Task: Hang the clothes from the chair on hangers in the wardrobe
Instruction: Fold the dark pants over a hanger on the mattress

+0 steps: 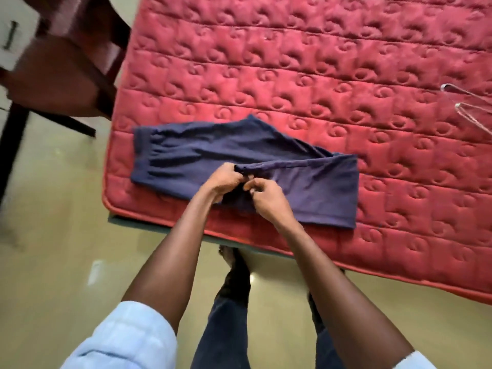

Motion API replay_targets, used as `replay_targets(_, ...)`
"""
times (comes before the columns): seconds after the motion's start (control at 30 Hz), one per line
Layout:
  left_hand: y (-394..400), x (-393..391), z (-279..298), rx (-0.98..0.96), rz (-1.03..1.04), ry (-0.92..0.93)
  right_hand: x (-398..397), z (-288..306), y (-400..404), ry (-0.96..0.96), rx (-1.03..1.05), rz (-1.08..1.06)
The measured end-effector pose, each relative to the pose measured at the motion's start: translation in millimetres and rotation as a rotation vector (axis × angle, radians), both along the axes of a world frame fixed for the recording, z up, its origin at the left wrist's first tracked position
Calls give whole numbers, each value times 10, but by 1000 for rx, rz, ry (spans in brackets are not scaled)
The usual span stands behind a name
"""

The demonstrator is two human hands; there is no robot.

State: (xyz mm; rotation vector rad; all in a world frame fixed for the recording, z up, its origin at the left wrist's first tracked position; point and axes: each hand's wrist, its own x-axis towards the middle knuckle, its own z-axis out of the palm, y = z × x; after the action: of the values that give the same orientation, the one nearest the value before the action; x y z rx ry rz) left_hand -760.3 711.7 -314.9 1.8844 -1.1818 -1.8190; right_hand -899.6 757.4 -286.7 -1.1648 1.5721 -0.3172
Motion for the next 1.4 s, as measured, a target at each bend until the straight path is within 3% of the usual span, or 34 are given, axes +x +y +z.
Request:
replay_targets(0.13, -166, 505, -159, -156, 156, -81, 365, -257, -129, 124, -181, -248)
replay_targets(0.23, -340, 956, -196, -281, 261, -246, 589, -375, -251, 262, -237, -285)
replay_targets(0.37, -496, 1762, -255, -389, 295, -368, 1058, -551, -383, 392, -340, -172)
replay_targets(0.53, -561, 2537, -352, -461, 304, -269, 1635, -821, -453, 482, -380, 38)
replay_targets(0.63, -538, 2816, -464, -455, 322, -336, 1814, -989, -447, 549, -358, 174)
replay_targets(0.67, -521, 2836, -487, -446, 318, -412, 1829, -1039, -439, 570, -334, 203)
replay_targets(0.77, -439, 2721, -519, -546, 355, -875, 1836, -1147, -421, 616, -302, 248)
replay_targets(0.83, -405, 2502, -528, -775, 289, -1001, 1851, -1156, -416, 615, -339, 248)
replay_targets(0.93, -353, 1975, -714, -984, -133, -771, 1859, -1176, -413, 552, -414, 265)
replay_targets(1.07, -175, 1700, -1081, -683, -421, -835, 1607, -1303, -399, 570, -449, 404)
replay_targets(1.13, -131, 1806, -1227, -654, -485, -879, 1314, -1381, -380, 637, -455, 437)
replay_targets(1.33, -140, 1813, -1251, -594, -425, -949, 181, -1440, -419, 806, -389, 307)
replay_targets(1.4, -154, 1685, -1174, -613, -385, -1003, -41, -1407, -473, 840, -316, 151)
